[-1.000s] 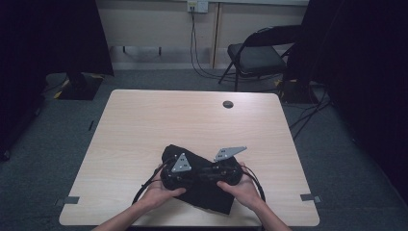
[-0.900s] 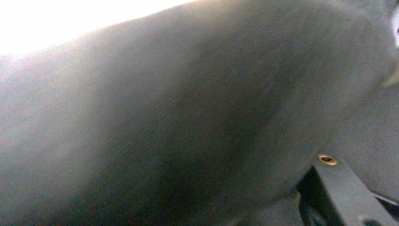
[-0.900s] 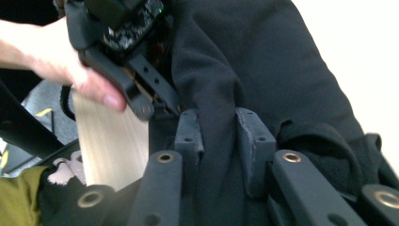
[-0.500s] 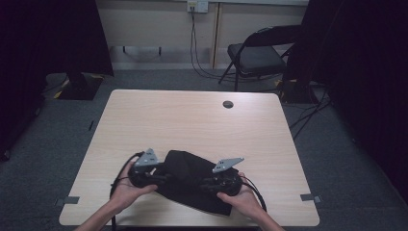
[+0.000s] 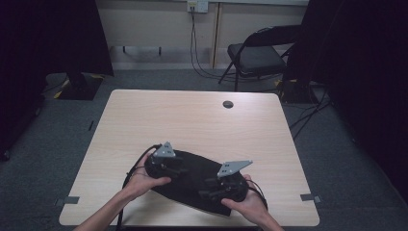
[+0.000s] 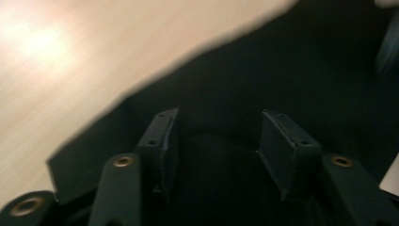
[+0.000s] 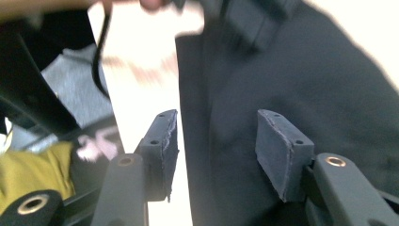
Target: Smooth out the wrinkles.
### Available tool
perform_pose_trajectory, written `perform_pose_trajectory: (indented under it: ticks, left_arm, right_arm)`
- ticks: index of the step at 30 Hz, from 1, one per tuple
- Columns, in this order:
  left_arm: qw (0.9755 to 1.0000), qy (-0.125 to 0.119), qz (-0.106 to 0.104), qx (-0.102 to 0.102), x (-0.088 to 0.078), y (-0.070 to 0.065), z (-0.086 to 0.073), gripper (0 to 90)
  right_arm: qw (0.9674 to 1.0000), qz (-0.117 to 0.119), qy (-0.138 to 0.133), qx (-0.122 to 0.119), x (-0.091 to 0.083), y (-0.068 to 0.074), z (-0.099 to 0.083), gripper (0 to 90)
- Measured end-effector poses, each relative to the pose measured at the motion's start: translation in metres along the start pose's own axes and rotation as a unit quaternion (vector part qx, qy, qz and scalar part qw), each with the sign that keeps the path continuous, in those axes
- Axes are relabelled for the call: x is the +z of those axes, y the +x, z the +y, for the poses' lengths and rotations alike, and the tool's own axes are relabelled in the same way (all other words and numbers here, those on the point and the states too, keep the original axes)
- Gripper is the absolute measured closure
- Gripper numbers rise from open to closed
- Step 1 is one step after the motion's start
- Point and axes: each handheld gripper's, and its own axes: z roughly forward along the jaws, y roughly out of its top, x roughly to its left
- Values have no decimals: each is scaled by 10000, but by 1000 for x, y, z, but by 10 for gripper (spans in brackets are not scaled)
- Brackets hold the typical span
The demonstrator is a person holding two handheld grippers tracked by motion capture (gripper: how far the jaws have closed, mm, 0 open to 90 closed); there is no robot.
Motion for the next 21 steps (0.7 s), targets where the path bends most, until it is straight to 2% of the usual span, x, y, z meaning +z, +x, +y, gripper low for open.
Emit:
perform_pose_trajectory:
  ticks: [1, 2, 3, 4, 5, 6, 8, 9, 11, 12, 13, 14, 15, 16, 17, 18, 19, 20, 21]
  left_arm:
    - [9999, 45, -105, 59, -1, -4, -1, 441]
    - [9999, 60, -119, 77, -3, -5, -1, 419]
    - [9998, 74, -132, 124, -4, -7, -1, 410]
    - [9996, 141, -131, 215, -4, -10, -3, 398]
    - [9994, 181, -126, 272, -4, -11, -5, 386]
    - [9995, 151, -140, 259, -3, -12, -9, 376]
    - [9994, 163, -140, 270, -3, -13, -13, 368]
    - [9994, 153, -173, 265, -4, -13, -13, 369]
    - [9993, 47, -344, 119, -8, -10, -13, 397]
    - [9992, -75, -383, -10, -11, -7, -12, 426]
    - [9986, -293, -384, -193, -15, -3, -12, 478]
    - [9978, -480, -330, -325, -18, 0, -11, 479]
    - [9971, -637, -152, -381, -22, 3, -11, 475]
    - [9962, -792, -41, -360, -24, 6, -12, 478]
    - [9961, -791, -61, -381, -24, 8, -12, 481]
    - [9974, -575, -7, -435, -21, 9, -14, 476]
    - [9982, -414, -7, -428, -17, 9, -16, 434]
    - [9992, -64, -123, -377, -9, 7, -21, 406]
    - [9992, 27, -131, -368, -6, 6, -22, 393]
  right_arm:
    - [9998, -6, -191, 31, -9, -1, 5, 491]
    - [9992, -65, -396, 52, -16, -3, 11, 503]
    - [9987, -180, -471, 74, -19, -6, 15, 525]
    - [9980, -329, -529, 96, -21, -9, 18, 547]
    - [9961, -631, -607, 128, -22, -15, 21, 564]
    - [9950, -781, -585, 191, -18, -20, 22, 578]
    - [9956, -825, -313, 313, -5, -24, 17, 577]
    - [9956, -898, -24, 251, 5, -21, 10, 530]
    - [9947, -894, 332, 376, 17, -16, -3, 446]
    - [9939, -949, 428, 374, 19, -13, -7, 443]
    - [9934, -1001, 464, 320, 18, -10, -11, 434]
    - [9933, -1003, 434, 378, 15, -8, -14, 405]
    - [9928, -982, 419, 544, 12, -6, -15, 386]
    - [9925, -1014, 420, 530, 9, -4, -17, 386]
    - [9917, -1122, 430, 463, 7, -1, -18, 362]
    - [9914, -1150, 414, 460, 5, 0, -20, 349]
    - [9911, -1156, 443, 487, 3, 1, -23, 351]
    - [9907, -1187, 467, 471, 2, 1, -25, 352]
    - [9902, -1222, 455, 491, 2, -1, -30, 353]
